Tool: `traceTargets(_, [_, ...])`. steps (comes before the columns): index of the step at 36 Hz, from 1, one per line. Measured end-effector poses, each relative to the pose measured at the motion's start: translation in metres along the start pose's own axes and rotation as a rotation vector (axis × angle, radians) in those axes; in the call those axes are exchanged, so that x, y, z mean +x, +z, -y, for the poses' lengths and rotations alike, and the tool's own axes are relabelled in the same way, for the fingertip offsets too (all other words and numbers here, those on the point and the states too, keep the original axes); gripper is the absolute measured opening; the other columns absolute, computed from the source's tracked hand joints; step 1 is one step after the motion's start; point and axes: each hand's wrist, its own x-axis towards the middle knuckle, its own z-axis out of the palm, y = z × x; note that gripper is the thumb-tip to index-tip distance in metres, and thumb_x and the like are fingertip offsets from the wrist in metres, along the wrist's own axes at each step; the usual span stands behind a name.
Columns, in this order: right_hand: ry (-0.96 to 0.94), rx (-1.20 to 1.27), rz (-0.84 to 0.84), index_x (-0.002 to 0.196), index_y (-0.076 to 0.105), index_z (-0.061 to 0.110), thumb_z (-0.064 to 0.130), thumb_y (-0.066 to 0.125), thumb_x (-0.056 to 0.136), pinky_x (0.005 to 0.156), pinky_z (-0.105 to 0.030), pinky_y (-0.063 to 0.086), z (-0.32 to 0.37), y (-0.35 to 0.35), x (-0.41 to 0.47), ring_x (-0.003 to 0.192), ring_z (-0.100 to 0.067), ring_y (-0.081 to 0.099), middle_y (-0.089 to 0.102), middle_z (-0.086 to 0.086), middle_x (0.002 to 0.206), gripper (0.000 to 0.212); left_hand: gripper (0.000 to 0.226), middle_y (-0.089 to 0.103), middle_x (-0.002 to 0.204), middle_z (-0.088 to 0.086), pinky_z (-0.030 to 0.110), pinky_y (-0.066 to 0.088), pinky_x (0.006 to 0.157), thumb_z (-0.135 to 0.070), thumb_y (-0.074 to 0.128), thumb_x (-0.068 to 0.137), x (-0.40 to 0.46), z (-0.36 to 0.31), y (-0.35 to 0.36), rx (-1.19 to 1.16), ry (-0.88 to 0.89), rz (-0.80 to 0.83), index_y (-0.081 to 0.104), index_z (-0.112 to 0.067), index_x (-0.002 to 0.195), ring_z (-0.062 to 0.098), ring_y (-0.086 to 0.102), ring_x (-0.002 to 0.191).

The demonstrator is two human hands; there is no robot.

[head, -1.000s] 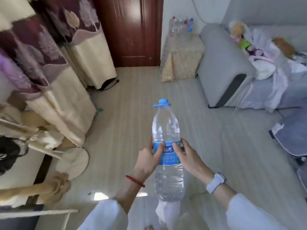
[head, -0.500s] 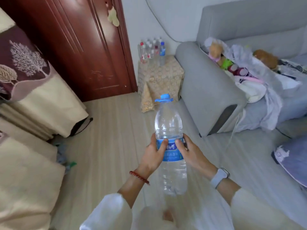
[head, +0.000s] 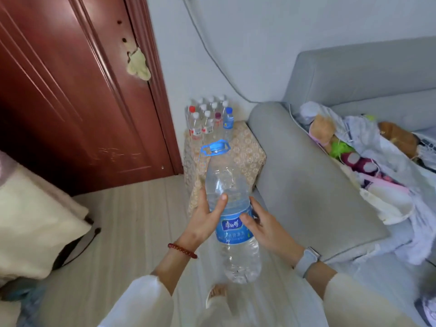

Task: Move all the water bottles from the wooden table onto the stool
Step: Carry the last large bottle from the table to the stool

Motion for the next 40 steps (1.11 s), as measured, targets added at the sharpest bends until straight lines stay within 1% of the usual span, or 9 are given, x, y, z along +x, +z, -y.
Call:
traceTargets(2, [0.011,0.005,-0.018,0.131,0.032,0.045,0.042,0.046,0.09,0.093,-0.031,0.05,0.003,-0.019,0.043,0.108,-0.006,0.06,0.058,0.012,0.124,0.043,0.077,0.061,0.118,-0.002,0.041,0.051,0.089,-0.075,0.05,0.069,0.047,-0.015,-0.002,0.013,-0.004,0.029,0.03,-0.028,0.127,0.014,0.063,0.1])
traceTargets(6, [0.055,0.045,-0.046,0.129,0.03,0.047,0.026,0.048,0.093,0.09,-0.019,0.049,0.0,-0.054,0.114,0.109,-0.001,0.058,0.056,0.016,0.123,0.044,0.068,0.058,0.109,-0.018,0.02,0.047,0.082,-0.061,0.063,0.066,0.131,-0.039,0.002,0.035,0.027,0.058,0.032,-0.037,0.121,-0.009,0.059,0.094])
traceTargets(12, [0.113,0.08,-0.058,0.142,0.022,0.027,0.018,0.05,0.092,0.101,-0.04,0.045,-0.035,-0.115,0.223,0.118,-0.013,0.054,0.052,0.001,0.134,0.058,0.052,0.059,0.093,-0.028,0.015,0.048,0.07,-0.06,0.068,0.06,0.256,-0.053,0.025,0.121,0.027,0.019,0.037,-0.05,0.101,-0.014,0.059,0.08])
traceTargets(21, [0.126,0.17,0.055,0.133,0.029,0.033,0.008,0.052,0.091,0.098,-0.026,0.046,-0.103,-0.225,0.402,0.12,-0.008,0.052,0.049,0.002,0.135,0.055,0.054,0.061,0.1,-0.03,0.008,0.048,0.07,-0.032,0.079,0.067,0.458,-0.055,0.075,0.082,0.022,-0.004,0.046,-0.048,0.106,-0.008,0.061,0.092])
traceTargets(26, [0.18,0.062,0.077,0.138,0.029,0.025,0.001,0.056,0.086,0.104,-0.031,0.041,-0.14,-0.275,0.498,0.123,-0.009,0.049,0.049,0.003,0.135,0.063,0.053,0.063,0.094,-0.031,0.004,0.044,0.066,-0.045,0.077,0.054,0.555,-0.052,0.091,0.176,0.007,-0.01,0.047,-0.055,0.096,-0.014,0.058,0.088])
traceTargets(29, [0.237,-0.012,0.11,0.142,0.025,0.031,0.01,0.058,0.086,0.105,-0.03,0.041,-0.164,-0.294,0.547,0.124,-0.006,0.047,0.05,0.012,0.133,0.068,0.069,0.053,0.102,-0.032,-0.001,0.039,0.067,-0.044,0.08,0.055,0.6,-0.044,0.097,0.242,0.003,-0.01,0.036,-0.053,0.107,-0.022,0.049,0.091])
traceTargets(32, [0.259,-0.046,0.096,0.139,0.028,0.04,0.015,0.062,0.084,0.097,-0.014,0.041,-0.185,-0.304,0.583,0.12,0.001,0.047,0.052,0.02,0.126,0.069,0.084,0.053,0.107,-0.025,0.005,0.041,0.064,-0.041,0.082,0.056,0.637,-0.031,0.102,0.354,-0.023,-0.016,0.033,-0.037,0.125,-0.006,0.056,0.092])
traceTargets(35, [0.245,-0.061,0.081,0.135,0.034,0.042,0.012,0.063,0.082,0.082,0.002,0.037,-0.204,-0.309,0.613,0.113,0.002,0.053,0.057,0.021,0.119,0.067,0.088,0.058,0.101,-0.015,0.026,0.044,0.076,-0.046,0.081,0.053,0.669,-0.018,0.108,0.527,0.012,-0.07,0.037,-0.024,0.126,0.017,0.062,0.095])
traceTargets(40, [0.223,-0.045,0.054,0.137,0.035,0.038,0.01,0.062,0.082,0.098,-0.028,0.047,-0.232,-0.306,0.649,0.112,-0.014,0.059,0.062,0.015,0.118,0.067,0.09,0.063,0.105,-0.003,0.027,0.035,0.077,-0.043,0.081,0.053,0.711,0.004,0.116,0.669,0.045,-0.125,0.037,-0.017,0.127,0.024,0.064,0.091])
